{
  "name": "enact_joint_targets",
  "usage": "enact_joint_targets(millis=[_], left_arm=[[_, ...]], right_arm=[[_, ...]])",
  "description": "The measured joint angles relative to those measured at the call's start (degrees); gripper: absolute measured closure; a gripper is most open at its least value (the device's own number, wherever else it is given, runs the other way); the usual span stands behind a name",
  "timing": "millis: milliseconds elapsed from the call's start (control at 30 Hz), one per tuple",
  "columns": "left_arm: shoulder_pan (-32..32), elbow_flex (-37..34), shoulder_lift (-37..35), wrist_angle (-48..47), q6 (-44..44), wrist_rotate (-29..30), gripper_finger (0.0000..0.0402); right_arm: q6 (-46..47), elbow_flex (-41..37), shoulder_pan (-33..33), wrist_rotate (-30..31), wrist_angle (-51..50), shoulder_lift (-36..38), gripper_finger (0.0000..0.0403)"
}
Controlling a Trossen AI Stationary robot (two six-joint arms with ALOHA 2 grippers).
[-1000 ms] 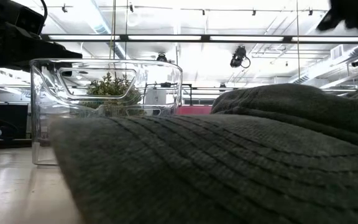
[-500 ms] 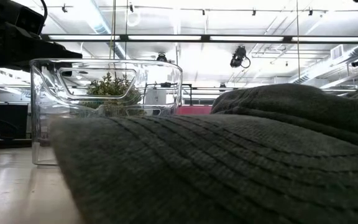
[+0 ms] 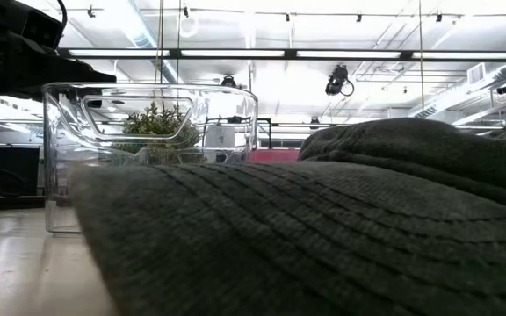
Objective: Pick & Place hat
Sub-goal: Put the bottom right black cap in the red bin
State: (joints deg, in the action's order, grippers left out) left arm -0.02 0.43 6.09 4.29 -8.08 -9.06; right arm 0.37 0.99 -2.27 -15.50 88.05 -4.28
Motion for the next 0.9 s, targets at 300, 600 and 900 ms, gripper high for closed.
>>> enact_joint_targets(millis=[300, 600, 900], left_arm=[[0.01, 0.0, 0.0, -0.02, 0.0, 0.0, 0.0179], [-0.01, 0.0, 0.0, 0.0, 0.02, 0.0, 0.0179], [0.01, 0.0, 0.0, 0.0, 0.02, 0.0, 0.0179]], right_arm=[[-3.61, 0.0, 0.01, 4.85, 1.45, 0.03, 0.0376], [-1.05, 0.0, -0.01, 25.06, -2.47, 0.03, 0.0376], [-1.29, 0.0, -0.01, 18.02, -3.72, 0.03, 0.0376]])
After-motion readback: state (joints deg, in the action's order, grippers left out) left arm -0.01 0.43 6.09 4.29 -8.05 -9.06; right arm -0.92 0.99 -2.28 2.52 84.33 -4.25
